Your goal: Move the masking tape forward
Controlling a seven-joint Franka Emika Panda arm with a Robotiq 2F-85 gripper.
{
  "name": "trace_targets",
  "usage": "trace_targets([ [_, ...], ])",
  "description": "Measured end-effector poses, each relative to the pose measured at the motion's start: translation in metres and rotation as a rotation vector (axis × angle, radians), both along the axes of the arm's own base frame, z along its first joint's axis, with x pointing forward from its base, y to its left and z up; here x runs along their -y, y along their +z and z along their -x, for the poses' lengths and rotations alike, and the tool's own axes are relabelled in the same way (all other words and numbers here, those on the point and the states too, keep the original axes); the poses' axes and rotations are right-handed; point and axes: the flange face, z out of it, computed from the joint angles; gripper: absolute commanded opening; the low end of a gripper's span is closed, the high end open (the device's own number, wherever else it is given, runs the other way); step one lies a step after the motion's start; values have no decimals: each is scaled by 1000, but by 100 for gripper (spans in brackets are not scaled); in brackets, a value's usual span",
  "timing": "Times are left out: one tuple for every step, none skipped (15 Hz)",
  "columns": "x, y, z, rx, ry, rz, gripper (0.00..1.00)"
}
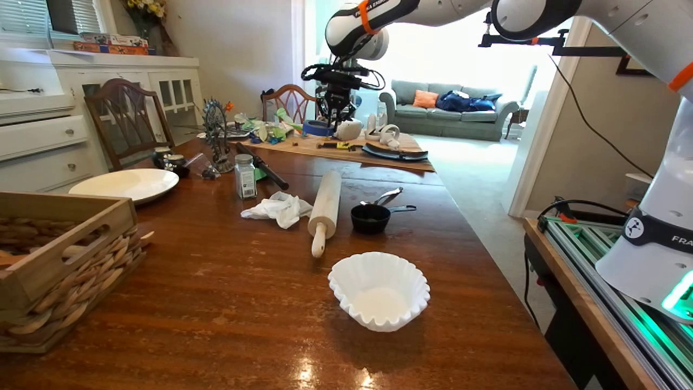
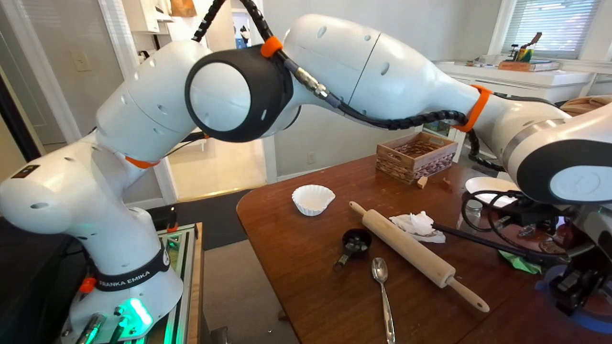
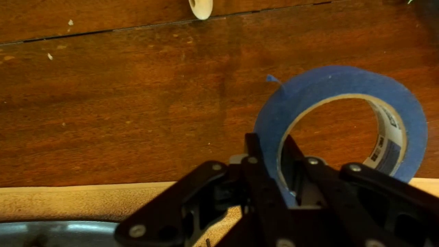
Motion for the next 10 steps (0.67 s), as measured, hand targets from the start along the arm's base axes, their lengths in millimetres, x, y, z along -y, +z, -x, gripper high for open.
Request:
trace_targets([
  [-1, -4, -5, -5, 6, 0, 5],
  [-2, -9, -9, -12, 12, -1, 5],
  [-3, -15, -13, -21, 20, -2, 5],
  [-3, -21, -16, -31, 26, -5, 5],
  [-4, -28, -18, -42, 32, -9, 5],
  [-4, -34, -20, -51, 37, -11, 5],
  [-4, -39, -21, -60, 41, -14, 5],
  [-4, -45, -22, -68, 45, -16, 5],
  [-4, -49, -24, -73, 49, -17, 5],
  [-5, -54, -25, -79, 53, -19, 5],
])
